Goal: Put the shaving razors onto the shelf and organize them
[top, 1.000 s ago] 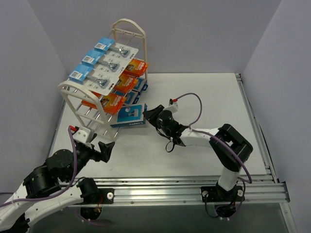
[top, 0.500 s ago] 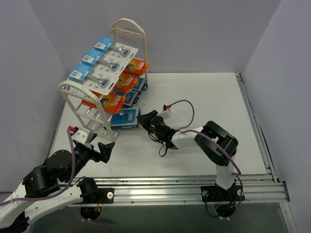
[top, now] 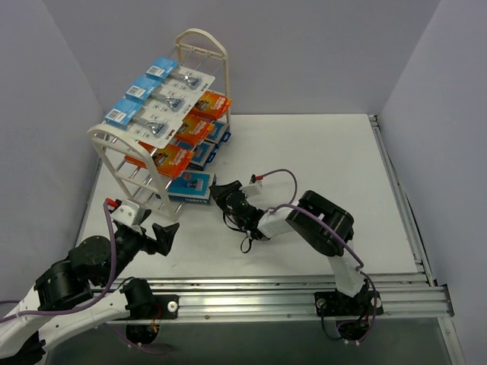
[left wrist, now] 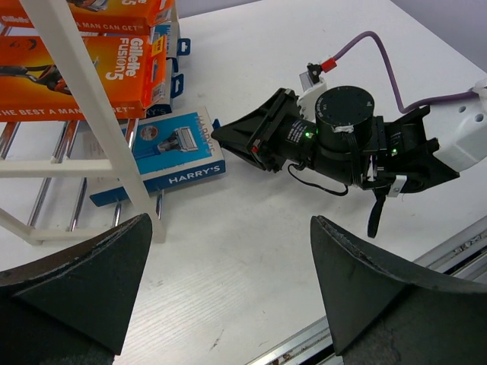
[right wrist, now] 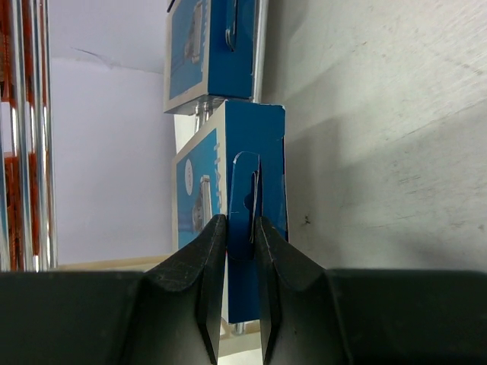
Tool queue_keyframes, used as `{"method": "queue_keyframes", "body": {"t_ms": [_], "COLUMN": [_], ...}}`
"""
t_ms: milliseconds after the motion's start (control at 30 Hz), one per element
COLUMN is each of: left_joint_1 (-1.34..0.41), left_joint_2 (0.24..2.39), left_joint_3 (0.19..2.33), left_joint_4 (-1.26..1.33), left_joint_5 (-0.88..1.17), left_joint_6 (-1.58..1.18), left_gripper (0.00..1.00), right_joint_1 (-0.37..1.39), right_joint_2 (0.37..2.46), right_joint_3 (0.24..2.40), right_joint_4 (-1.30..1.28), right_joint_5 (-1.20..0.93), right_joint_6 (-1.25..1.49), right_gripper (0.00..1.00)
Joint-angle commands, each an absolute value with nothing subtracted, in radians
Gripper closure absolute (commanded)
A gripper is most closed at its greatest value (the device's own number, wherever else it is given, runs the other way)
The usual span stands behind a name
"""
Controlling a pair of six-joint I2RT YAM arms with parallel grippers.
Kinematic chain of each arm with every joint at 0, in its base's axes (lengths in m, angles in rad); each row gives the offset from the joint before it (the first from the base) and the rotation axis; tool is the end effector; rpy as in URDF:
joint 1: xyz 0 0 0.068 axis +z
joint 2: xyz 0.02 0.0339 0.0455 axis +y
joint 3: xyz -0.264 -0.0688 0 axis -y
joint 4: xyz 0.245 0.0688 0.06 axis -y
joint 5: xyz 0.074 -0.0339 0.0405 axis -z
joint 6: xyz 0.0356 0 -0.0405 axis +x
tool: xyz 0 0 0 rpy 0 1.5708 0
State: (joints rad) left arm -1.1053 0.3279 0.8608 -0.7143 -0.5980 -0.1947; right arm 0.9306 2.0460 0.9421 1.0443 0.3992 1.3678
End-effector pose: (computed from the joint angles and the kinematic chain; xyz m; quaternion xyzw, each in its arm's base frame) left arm 0.0414 -0.0378 0.3560 0.1535 0.7423 -0.1901 0.6240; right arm 0.2568 0.3216 0.1501 0.2874 0.6669 0.5542 0.4067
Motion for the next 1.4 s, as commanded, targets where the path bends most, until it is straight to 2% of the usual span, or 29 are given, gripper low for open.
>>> {"method": "queue_keyframes", "body": {"t_ms": [0, 367, 1367], "left_joint_1": [-1.114, -1.115, -1.126], "left_joint_2": [0.311, 0.313, 0.307], "left_joint_3": [0.879, 0.877, 0.879], "left_joint_4": [-0.695, -0.690, -0.690], "left_joint_5": [-0.614, -0.607, -0.604], "left_joint_6": [-0.193, -0.193, -0.193], "left_gripper": [0.06, 0.06, 0.06], "right_joint_1": [0.957, 0.991, 1.046], "right_joint_2": [2.066, 2.085, 2.266], "right_joint_3": [1.009, 0.985, 1.173], "right_joint_4": [1.126, 1.210, 1.253], "right_joint_5": [0.501, 0.620, 0.722], "right_joint_6": [1.410, 1.425, 1.488], "right_gripper": [1.00, 1.00, 1.00]}}
